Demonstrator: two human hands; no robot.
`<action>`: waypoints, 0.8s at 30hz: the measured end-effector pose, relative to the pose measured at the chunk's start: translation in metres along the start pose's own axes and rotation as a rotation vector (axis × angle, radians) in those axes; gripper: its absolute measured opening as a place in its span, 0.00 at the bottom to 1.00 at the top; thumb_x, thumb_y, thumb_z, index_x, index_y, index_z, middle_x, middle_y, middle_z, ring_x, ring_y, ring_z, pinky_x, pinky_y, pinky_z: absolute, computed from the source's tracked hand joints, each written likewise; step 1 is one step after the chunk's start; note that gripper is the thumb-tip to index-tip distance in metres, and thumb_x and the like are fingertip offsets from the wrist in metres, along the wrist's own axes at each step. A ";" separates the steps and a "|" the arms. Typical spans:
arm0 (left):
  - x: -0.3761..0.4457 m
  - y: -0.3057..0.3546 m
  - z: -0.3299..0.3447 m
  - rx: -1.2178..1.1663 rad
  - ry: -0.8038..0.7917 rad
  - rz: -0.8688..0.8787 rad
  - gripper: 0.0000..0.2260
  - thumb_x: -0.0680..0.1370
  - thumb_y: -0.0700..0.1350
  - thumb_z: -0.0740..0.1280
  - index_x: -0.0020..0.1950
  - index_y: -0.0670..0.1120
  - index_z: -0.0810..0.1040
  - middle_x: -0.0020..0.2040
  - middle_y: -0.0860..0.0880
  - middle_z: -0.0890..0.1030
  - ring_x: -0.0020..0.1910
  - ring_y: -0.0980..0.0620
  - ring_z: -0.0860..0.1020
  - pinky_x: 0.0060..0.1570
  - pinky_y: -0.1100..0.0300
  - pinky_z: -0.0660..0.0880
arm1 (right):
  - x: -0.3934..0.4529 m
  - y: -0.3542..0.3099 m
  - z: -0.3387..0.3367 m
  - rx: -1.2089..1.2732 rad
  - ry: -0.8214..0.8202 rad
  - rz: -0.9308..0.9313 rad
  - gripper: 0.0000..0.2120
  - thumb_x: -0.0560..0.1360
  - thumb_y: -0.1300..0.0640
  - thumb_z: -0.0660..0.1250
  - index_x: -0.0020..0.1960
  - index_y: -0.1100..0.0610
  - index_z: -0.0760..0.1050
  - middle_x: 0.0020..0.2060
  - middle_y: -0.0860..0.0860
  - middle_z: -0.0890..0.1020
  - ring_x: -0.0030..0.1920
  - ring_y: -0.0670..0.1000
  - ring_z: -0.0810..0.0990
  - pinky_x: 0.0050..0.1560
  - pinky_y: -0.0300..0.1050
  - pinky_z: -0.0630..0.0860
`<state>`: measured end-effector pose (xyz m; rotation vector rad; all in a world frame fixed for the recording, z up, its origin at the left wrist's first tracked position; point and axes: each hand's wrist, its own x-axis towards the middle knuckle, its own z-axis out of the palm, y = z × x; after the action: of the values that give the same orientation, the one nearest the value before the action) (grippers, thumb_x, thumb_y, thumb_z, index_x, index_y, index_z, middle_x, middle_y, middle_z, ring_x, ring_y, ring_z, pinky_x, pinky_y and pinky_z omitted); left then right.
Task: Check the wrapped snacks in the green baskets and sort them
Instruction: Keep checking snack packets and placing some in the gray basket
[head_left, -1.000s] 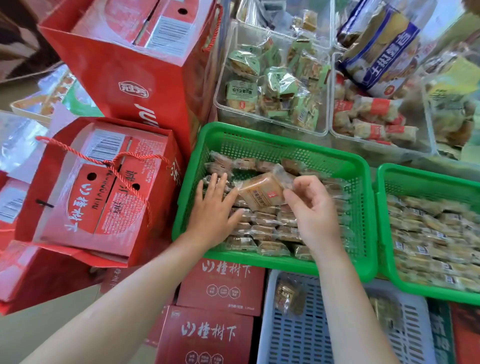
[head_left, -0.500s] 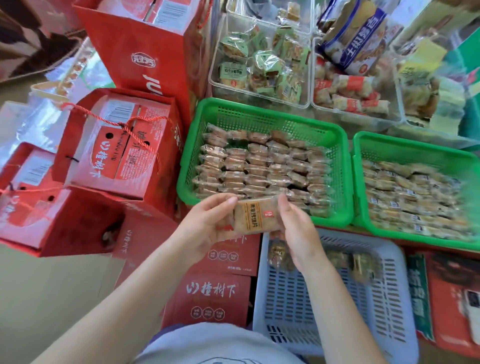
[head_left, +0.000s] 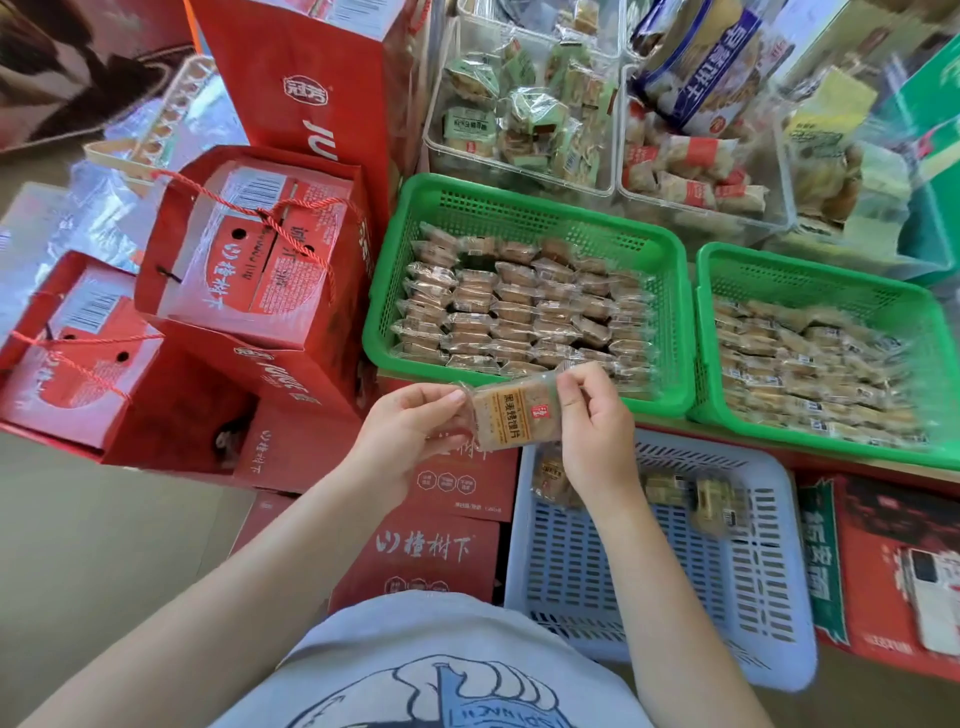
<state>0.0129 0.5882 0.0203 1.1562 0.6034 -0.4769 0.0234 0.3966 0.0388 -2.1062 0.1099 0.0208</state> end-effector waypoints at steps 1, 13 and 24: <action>0.000 0.001 0.000 0.030 -0.005 0.015 0.04 0.80 0.41 0.69 0.52 0.41 0.82 0.49 0.42 0.87 0.47 0.50 0.84 0.42 0.61 0.82 | 0.000 0.001 -0.001 0.021 0.008 0.031 0.13 0.84 0.55 0.58 0.43 0.57 0.71 0.34 0.54 0.76 0.34 0.50 0.73 0.34 0.45 0.70; -0.014 -0.001 0.001 0.101 -0.105 0.131 0.03 0.85 0.41 0.61 0.51 0.44 0.72 0.43 0.36 0.82 0.31 0.46 0.82 0.32 0.58 0.79 | -0.007 -0.008 0.007 0.497 0.003 0.391 0.14 0.82 0.50 0.63 0.38 0.49 0.77 0.35 0.55 0.81 0.39 0.60 0.73 0.36 0.53 0.67; -0.011 0.004 -0.003 0.013 -0.210 -0.096 0.10 0.84 0.51 0.62 0.54 0.43 0.75 0.51 0.41 0.85 0.47 0.42 0.85 0.46 0.47 0.82 | -0.005 -0.014 0.002 0.421 -0.040 0.255 0.15 0.83 0.52 0.62 0.38 0.45 0.77 0.37 0.52 0.82 0.39 0.56 0.79 0.35 0.44 0.73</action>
<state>0.0068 0.5927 0.0291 1.0767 0.4750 -0.6758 0.0197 0.4059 0.0495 -1.6603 0.3294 0.1769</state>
